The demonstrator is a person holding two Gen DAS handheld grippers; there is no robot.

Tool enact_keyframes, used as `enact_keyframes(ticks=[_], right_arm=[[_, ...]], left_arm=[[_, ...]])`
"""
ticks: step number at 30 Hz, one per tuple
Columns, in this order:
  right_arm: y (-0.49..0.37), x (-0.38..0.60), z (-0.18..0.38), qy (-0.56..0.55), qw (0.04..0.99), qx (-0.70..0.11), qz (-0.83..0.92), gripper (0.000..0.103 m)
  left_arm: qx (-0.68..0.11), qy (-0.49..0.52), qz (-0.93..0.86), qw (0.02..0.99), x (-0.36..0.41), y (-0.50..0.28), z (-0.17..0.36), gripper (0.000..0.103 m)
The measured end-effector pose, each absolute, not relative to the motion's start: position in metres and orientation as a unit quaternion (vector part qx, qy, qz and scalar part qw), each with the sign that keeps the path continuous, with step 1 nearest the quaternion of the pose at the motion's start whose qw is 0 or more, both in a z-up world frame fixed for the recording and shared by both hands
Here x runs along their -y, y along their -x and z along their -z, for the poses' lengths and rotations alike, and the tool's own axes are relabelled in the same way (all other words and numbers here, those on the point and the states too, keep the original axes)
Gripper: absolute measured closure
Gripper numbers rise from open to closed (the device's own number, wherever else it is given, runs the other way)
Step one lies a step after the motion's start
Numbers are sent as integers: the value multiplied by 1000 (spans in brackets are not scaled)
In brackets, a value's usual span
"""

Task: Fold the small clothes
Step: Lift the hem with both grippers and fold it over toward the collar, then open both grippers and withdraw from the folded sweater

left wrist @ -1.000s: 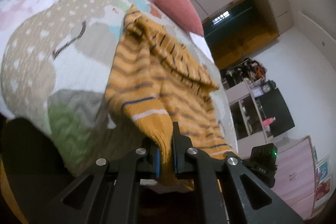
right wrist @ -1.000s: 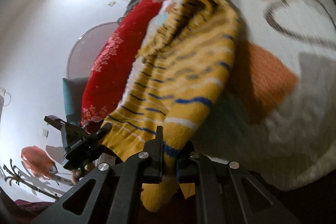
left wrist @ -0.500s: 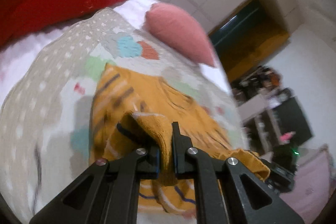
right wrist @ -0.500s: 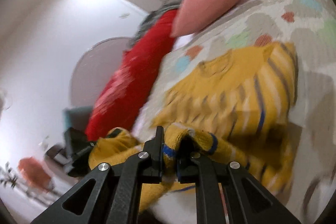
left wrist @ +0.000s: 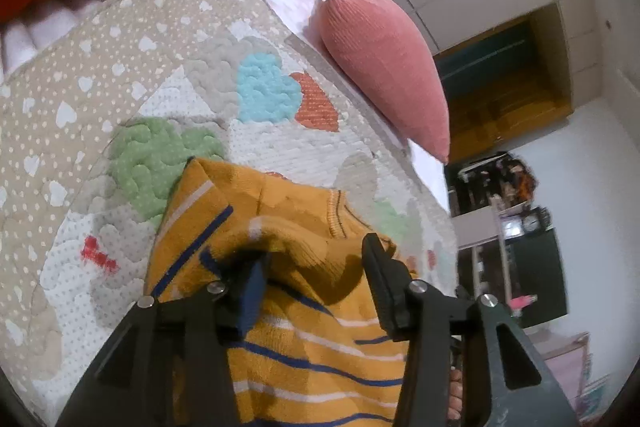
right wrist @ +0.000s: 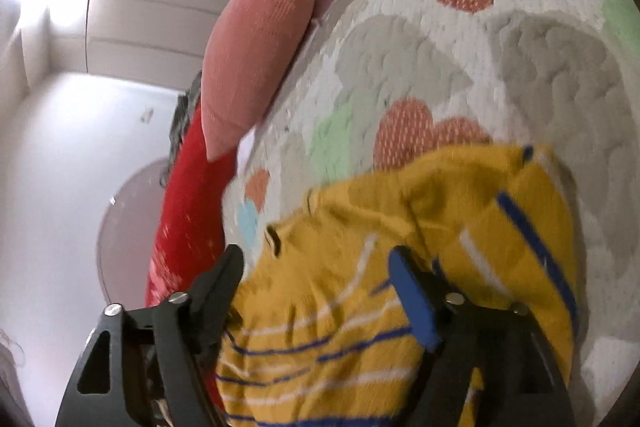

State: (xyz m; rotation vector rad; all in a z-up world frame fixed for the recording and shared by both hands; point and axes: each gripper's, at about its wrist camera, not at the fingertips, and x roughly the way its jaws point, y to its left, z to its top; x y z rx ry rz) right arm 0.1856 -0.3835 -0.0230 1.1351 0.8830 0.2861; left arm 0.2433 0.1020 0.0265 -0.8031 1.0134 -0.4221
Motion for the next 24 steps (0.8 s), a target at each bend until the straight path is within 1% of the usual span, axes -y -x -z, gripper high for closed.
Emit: enact_keyframes(ticks=[1, 3, 5, 8, 11, 16, 19, 20, 21, 22, 23, 24], right_arm=[[-188, 386, 21, -519, 743, -403, -129, 22], [-185, 391, 14, -514, 747, -402, -128, 21], [-176, 396, 5, -504, 755, -399, -129, 18], [-151, 410, -9, -470, 774, -405, -125, 16], [-118, 416, -16, -429, 790, -421, -124, 15], [-66, 407, -4, -365, 803, -453, -129, 14], [-49, 393, 6, -347, 809, -454, -137, 14], [-49, 387, 10, -342, 810, -456, -140, 17], [-50, 383, 12, -338, 809, -458, -144, 24], [-52, 375, 16, -332, 805, -467, -155, 53], [-53, 370, 20, -329, 801, -473, -161, 78], [-55, 367, 21, -329, 798, -477, -164, 82]], left_arm=[[-463, 376, 194, 779, -106, -242, -30, 50], [-445, 375, 187, 791, -114, -236, -42, 35], [-430, 375, 186, 800, -122, -231, -54, 31], [-426, 361, 179, 810, -133, -220, -66, 29], [-438, 313, 179, 823, -134, -196, -66, 25], [-477, 224, 220, 821, -118, -144, -41, 24], [-496, 168, 249, 814, -100, -116, -21, 24], [-501, 158, 249, 814, -96, -112, -16, 24], [-513, 137, 238, 813, -89, -111, -9, 27], [-526, 118, 224, 812, -85, -113, -4, 36], [-534, 111, 218, 810, -83, -115, -4, 68], [-538, 115, 221, 805, -85, -118, -8, 85]])
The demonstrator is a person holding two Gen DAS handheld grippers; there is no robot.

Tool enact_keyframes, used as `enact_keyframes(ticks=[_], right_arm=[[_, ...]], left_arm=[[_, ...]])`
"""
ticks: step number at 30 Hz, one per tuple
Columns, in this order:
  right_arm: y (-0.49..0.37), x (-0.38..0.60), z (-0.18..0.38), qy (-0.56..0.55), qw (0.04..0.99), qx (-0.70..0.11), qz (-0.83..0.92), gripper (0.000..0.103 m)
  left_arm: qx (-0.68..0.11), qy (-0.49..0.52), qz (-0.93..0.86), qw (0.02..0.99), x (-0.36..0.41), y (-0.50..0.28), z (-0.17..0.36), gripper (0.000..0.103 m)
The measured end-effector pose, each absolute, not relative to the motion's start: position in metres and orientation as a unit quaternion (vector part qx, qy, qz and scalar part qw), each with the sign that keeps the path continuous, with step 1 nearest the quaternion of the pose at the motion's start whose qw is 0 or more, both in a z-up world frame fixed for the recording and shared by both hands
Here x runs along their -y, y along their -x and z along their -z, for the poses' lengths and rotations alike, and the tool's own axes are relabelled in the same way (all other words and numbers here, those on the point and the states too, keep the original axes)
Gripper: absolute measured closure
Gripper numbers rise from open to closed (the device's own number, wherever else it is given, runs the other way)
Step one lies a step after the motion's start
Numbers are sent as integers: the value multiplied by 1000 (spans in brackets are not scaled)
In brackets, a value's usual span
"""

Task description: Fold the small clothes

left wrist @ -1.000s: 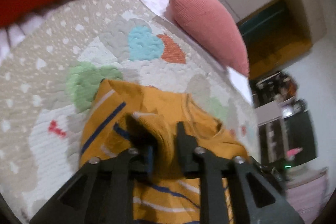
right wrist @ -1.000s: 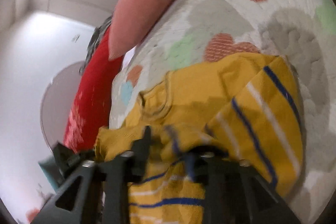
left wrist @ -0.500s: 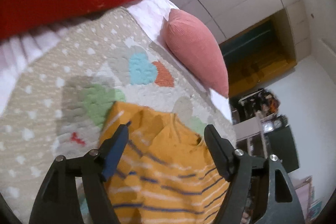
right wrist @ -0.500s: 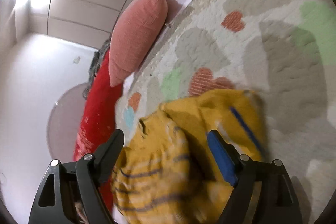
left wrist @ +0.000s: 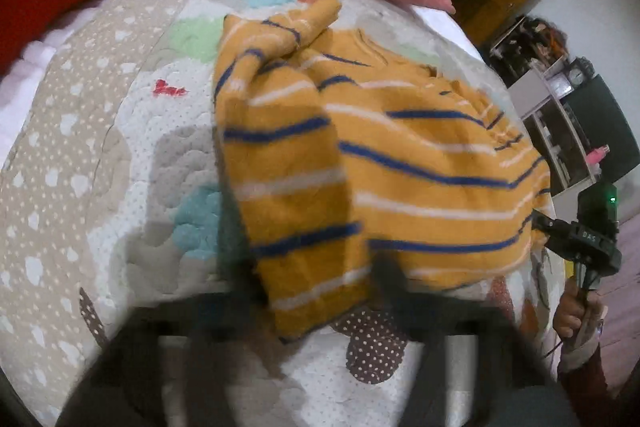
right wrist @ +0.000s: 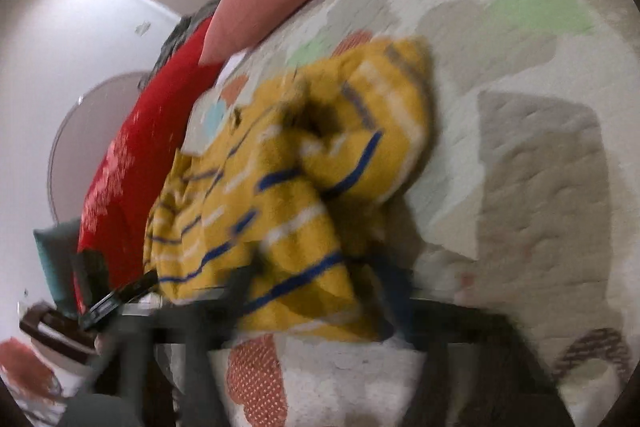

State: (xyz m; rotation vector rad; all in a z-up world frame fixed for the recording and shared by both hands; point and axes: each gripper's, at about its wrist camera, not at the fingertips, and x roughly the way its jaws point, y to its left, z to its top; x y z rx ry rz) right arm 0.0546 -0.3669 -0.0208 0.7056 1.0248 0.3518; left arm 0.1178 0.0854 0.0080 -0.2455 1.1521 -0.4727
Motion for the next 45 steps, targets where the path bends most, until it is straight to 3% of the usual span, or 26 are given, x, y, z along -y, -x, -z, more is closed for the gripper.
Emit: enact_keyframes(ticks=[3, 5, 8, 10, 11, 13, 15, 18, 20, 21, 36, 45], right_arm=[[-44, 381, 6, -313, 816, -466, -136, 89], [-35, 397, 5, -315, 821, -464, -108, 89], [-31, 406, 16, -328, 812, -474, -93, 89], [-24, 403, 22, -336, 807, -477, -88, 81], [-24, 403, 21, -340, 806, -476, -87, 73], [-14, 406, 20, -357, 805, -466, -85, 67], [-5, 410, 17, -371, 803, -459, -87, 64], [23, 414, 3, -363, 820, -436, -76, 56], [36, 413, -3, -358, 828, -425, -71, 40], [47, 413, -4, -356, 832, -420, -70, 38], [93, 410, 24, -377, 820, -423, -84, 37], [97, 407, 30, -372, 823, -420, -86, 34]], left_arm=[[-512, 57, 155, 843, -96, -116, -37, 98], [-497, 35, 111, 860, -113, -115, -50, 97], [-510, 90, 108, 848, -136, -111, -43, 93], [-512, 105, 107, 846, -141, -102, -36, 92], [-511, 108, 103, 847, -144, -96, -34, 90], [-511, 117, 101, 846, -149, -82, -34, 83], [-499, 137, 111, 849, -154, -65, -39, 59], [-471, 154, 124, 860, -150, -45, -50, 43], [-461, 154, 129, 864, -144, -26, -53, 39], [-459, 153, 129, 865, -141, -20, -54, 38], [-483, 71, 113, 866, -69, 35, -9, 32], [-473, 38, 98, 875, -52, 41, 0, 14]])
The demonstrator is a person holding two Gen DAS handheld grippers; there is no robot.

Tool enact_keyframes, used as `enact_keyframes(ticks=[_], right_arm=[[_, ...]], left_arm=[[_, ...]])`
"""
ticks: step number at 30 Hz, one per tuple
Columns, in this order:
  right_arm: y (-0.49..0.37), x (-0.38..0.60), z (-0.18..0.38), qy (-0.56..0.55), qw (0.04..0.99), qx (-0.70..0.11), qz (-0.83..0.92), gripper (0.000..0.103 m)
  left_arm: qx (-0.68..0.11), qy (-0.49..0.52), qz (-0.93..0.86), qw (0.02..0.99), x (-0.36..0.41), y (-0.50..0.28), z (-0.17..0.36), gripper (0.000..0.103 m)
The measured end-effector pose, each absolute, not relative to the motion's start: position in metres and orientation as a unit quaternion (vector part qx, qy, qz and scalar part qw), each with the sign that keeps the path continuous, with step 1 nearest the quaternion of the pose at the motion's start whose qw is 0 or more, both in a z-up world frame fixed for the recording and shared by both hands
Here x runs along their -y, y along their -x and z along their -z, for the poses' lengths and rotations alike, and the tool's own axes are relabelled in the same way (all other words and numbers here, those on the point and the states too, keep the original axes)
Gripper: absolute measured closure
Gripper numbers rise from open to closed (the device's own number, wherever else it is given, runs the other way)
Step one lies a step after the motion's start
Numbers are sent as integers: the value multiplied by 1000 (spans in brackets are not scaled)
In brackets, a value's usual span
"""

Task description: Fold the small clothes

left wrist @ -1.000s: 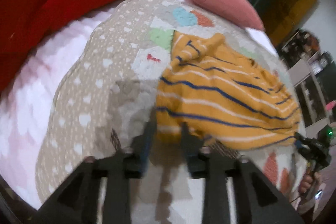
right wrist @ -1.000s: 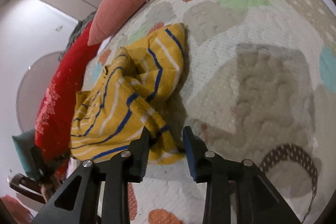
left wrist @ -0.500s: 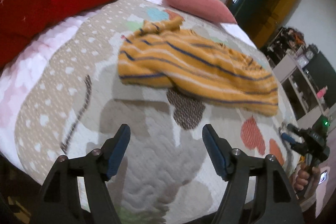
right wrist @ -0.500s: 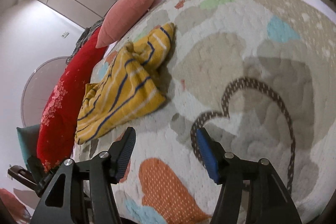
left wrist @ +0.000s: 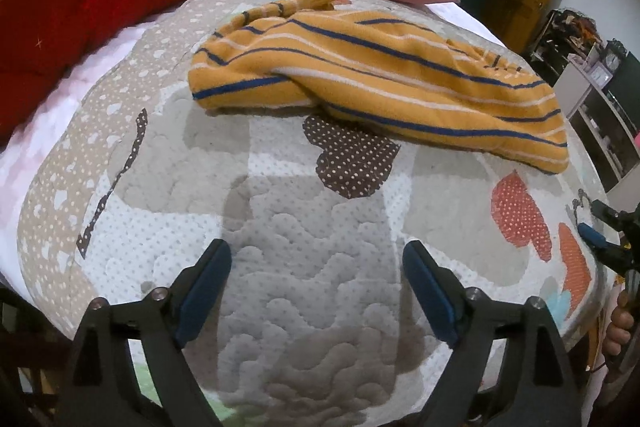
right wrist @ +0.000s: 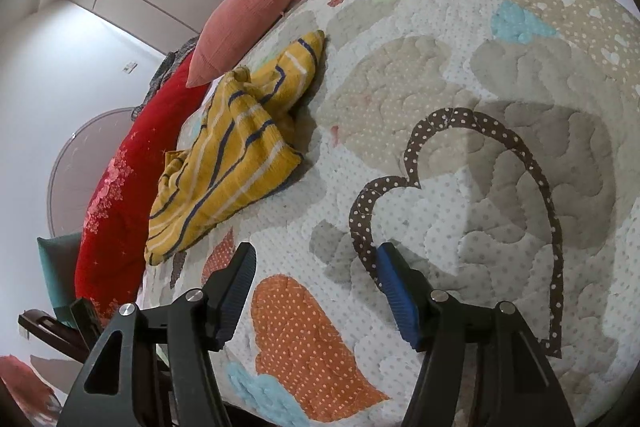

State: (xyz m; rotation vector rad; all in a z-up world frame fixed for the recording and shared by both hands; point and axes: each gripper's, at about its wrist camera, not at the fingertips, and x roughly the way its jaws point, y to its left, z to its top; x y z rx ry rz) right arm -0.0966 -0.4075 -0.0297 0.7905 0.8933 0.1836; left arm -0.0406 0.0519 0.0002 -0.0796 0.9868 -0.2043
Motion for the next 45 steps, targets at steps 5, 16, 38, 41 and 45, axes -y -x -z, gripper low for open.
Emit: enact_keyframes(ticks=[5, 16, 38, 41, 45], right_arm=[[97, 402, 30, -362, 831, -413, -84, 29], [98, 390, 29, -338, 850, -398, -72, 19], [100, 370, 28, -319, 873, -365, -49, 1], [100, 369, 27, -317, 875, -363, -47, 1], [102, 367, 27, -306, 881, -358, -47, 1]], left_arm=[[-467, 20, 93, 879, -46, 46, 3, 9], [-456, 4, 88, 885, -39, 52, 7, 3], [-440, 6, 88, 894, -37, 58, 8, 0], [-438, 7, 89, 895, -38, 58, 9, 0], [-432, 7, 87, 898, -37, 60, 9, 0]])
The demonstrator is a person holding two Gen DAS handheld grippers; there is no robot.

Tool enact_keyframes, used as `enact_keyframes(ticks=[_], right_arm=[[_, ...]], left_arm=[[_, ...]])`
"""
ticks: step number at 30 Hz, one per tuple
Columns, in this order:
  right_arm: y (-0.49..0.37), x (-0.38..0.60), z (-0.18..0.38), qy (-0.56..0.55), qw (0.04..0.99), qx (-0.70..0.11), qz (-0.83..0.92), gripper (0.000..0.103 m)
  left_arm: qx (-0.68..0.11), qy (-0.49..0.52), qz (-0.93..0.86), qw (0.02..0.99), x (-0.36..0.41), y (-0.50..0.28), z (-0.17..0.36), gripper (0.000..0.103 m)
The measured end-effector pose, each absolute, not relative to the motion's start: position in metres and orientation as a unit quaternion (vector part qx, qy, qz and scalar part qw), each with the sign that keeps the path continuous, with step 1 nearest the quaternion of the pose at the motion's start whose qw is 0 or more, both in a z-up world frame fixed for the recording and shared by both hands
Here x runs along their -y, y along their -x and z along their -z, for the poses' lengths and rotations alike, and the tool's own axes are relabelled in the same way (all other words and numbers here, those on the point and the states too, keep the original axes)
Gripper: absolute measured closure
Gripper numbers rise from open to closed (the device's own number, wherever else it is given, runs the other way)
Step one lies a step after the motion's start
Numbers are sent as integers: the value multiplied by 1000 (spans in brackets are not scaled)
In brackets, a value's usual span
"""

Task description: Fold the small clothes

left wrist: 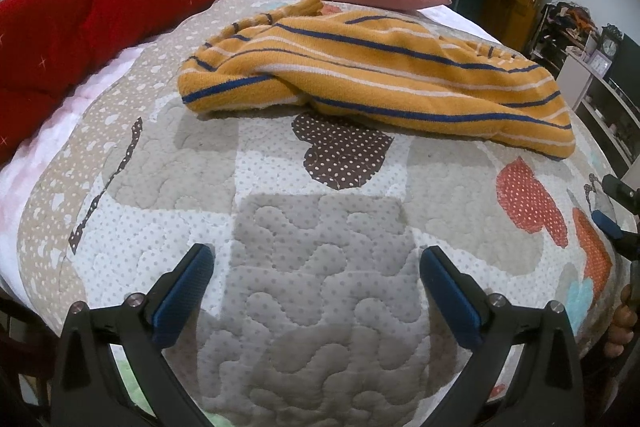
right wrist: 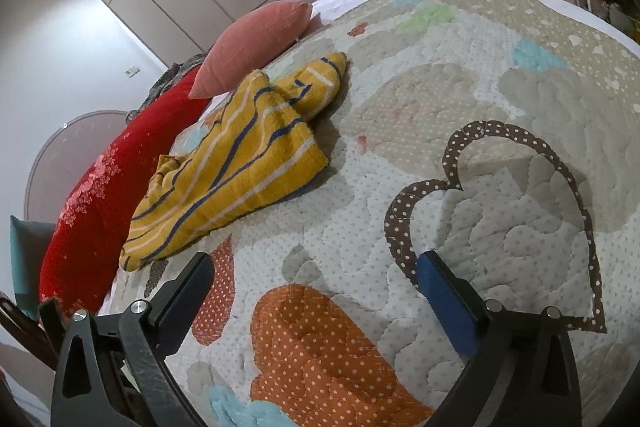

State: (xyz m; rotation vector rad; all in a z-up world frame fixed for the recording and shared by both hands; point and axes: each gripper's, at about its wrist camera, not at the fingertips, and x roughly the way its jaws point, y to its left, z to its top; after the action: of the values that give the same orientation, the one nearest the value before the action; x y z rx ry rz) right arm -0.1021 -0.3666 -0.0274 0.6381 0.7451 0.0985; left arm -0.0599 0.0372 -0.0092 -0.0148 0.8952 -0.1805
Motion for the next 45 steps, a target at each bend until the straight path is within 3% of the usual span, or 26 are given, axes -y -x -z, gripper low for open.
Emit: enact_keyframes(ticks=[45], right_arm=[[106, 346, 29, -244, 907, -343, -12, 1]], left_arm=[[-419, -21, 63, 905, -27, 65, 11, 0]])
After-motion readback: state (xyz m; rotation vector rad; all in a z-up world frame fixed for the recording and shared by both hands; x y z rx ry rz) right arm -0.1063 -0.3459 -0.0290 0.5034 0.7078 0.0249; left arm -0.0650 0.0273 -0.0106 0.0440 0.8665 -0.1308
